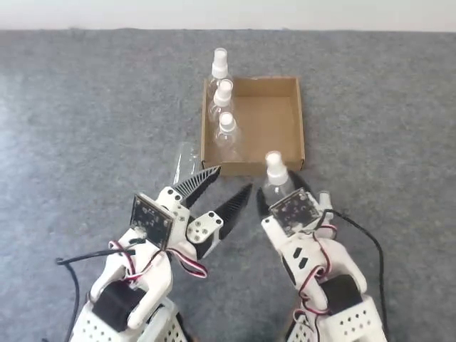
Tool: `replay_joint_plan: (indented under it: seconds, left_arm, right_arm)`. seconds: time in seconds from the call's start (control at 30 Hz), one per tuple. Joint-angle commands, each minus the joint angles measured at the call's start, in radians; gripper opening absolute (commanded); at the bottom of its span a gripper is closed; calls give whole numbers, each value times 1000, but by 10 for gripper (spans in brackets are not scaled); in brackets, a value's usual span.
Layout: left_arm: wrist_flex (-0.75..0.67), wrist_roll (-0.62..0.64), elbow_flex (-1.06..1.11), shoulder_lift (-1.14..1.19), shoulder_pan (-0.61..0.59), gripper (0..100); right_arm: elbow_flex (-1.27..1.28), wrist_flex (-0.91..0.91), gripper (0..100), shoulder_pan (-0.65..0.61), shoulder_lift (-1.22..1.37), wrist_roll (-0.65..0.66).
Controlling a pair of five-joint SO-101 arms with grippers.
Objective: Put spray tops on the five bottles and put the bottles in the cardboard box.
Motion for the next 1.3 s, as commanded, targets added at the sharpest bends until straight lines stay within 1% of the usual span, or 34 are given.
replay_joint_plan:
  seconds: [0.0, 0.1, 0.3, 0.4, 0.67, 1.27]
  left_arm:
    - [8, 40, -30, -6, -2, 217]
    - [8, 40, -28, -6, -2, 217]
    - [8, 40, -28, -6, -2, 217]
    - [8, 40, -28, -6, -2, 217]
    - [8, 40, -28, -6, -2, 217]
    - [8, 40, -28, -6, -3, 217]
  right_arm:
    - [-123, -21, 101, 58, -19, -11]
    - [-141, -21, 101, 77, -19, -11]
    - [-161, -21, 101, 79, -18, -11]
    - [-213, -18, 100, 79, -8, -9]
    - [-394, 62, 100, 76, -5, -9]
    - [-520, 31, 100, 73, 7, -11]
